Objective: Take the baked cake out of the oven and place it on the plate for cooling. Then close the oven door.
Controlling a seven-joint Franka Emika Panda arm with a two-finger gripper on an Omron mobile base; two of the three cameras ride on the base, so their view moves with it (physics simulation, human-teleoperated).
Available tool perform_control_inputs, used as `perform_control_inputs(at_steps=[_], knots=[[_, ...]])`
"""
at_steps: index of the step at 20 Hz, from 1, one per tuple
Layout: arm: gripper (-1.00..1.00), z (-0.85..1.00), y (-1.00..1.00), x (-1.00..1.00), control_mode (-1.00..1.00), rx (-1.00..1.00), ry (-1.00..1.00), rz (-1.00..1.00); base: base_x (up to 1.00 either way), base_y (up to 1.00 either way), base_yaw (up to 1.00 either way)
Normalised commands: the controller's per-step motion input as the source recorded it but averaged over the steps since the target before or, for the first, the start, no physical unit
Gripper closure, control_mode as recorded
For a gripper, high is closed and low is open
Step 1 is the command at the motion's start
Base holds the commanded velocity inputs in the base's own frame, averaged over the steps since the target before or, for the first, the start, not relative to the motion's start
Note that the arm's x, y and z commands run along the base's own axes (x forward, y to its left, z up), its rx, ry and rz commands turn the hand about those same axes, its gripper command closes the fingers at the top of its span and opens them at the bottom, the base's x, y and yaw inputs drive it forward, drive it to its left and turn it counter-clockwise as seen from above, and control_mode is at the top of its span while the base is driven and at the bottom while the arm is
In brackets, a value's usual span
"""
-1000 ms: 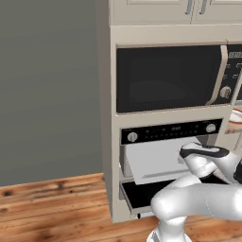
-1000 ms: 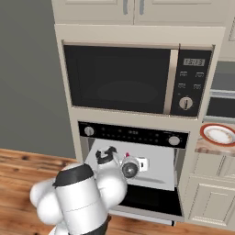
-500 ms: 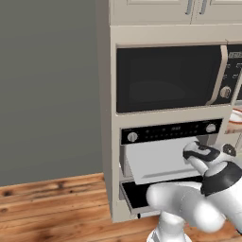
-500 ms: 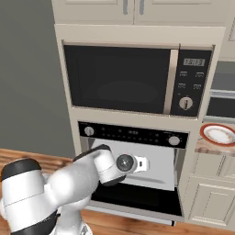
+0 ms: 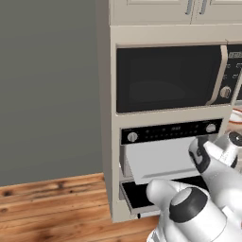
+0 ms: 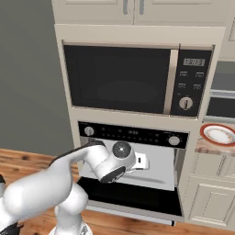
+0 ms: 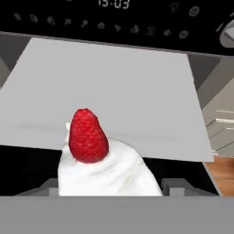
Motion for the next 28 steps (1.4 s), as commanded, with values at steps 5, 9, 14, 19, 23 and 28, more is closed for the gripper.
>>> perform_control_inputs(at_steps=[5, 9, 14, 19, 23, 28], knots=[[1.00, 0.53, -0.16, -0.44, -1.00, 0.10, 0.16, -0.03, 0.00, 0.00, 0.00], [1.00, 0.73, -0.13, -0.26, -1.00, 0.14, 0.13, -0.08, 0.00, 0.00, 0.00], [1.00, 0.83, -0.08, -0.14, -1.00, 0.14, 0.09, -0.10, 0.00, 0.00, 0.00], [1.00, 0.73, 0.00, -0.16, -1.00, 0.12, 0.04, -0.11, 0.00, 0.00, 0.00], [1.00, 0.56, 0.01, -0.23, -1.00, 0.07, 0.00, -0.16, 0.00, 0.00, 0.00], [1.00, 0.49, 0.37, -0.14, -1.00, 0.00, -0.01, -0.23, 0.00, 0.00, 0.00]])
